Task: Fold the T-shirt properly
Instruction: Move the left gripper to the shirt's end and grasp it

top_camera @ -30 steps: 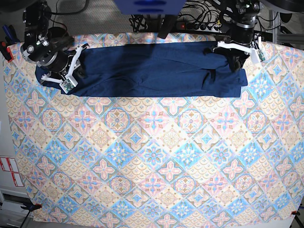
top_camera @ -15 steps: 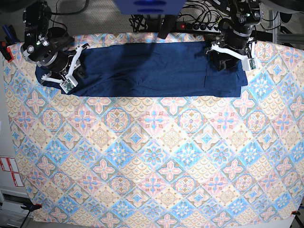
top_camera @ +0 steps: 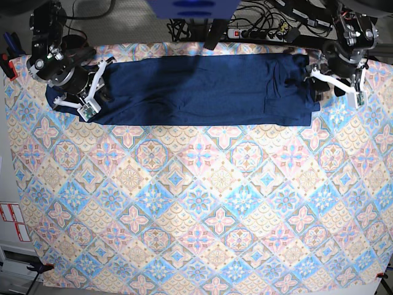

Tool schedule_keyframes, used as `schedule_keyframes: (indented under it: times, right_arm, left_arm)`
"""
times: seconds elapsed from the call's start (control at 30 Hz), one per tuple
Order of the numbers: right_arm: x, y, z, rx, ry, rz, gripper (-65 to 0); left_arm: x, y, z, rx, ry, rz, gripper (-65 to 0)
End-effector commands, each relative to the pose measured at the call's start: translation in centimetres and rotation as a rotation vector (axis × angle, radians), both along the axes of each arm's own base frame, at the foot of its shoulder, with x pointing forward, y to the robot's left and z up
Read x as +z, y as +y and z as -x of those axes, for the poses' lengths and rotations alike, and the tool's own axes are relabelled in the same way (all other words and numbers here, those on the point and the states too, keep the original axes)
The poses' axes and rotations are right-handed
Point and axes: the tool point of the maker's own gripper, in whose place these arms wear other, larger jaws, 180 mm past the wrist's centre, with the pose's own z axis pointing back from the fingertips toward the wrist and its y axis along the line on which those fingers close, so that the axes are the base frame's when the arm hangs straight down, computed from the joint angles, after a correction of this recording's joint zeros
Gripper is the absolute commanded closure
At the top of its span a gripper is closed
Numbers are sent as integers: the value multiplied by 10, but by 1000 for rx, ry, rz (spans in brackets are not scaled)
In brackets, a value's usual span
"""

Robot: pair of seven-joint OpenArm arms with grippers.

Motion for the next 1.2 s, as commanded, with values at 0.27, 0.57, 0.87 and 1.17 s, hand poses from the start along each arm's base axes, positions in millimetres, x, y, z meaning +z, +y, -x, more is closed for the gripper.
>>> schedule_keyframes:
  times: [0.27, 0.57, 0.87, 1.17]
  right_arm:
    - [9, 0, -6, 12, -36, -2, -127]
    - [9, 0, -6, 12, -36, -2, -127]
    - [9, 0, -6, 12, -36, -2, -127]
    - [10, -1, -6, 10, -38, 0, -127]
  left_arm:
    - [-14, 18, -25, -127, 131, -34, -407]
    - [-37, 37, -13, -89, 208, -26, -407]
    - [-42, 35, -31, -90, 199, -4, -407]
    - [-84, 9, -24, -106, 292, 95, -404]
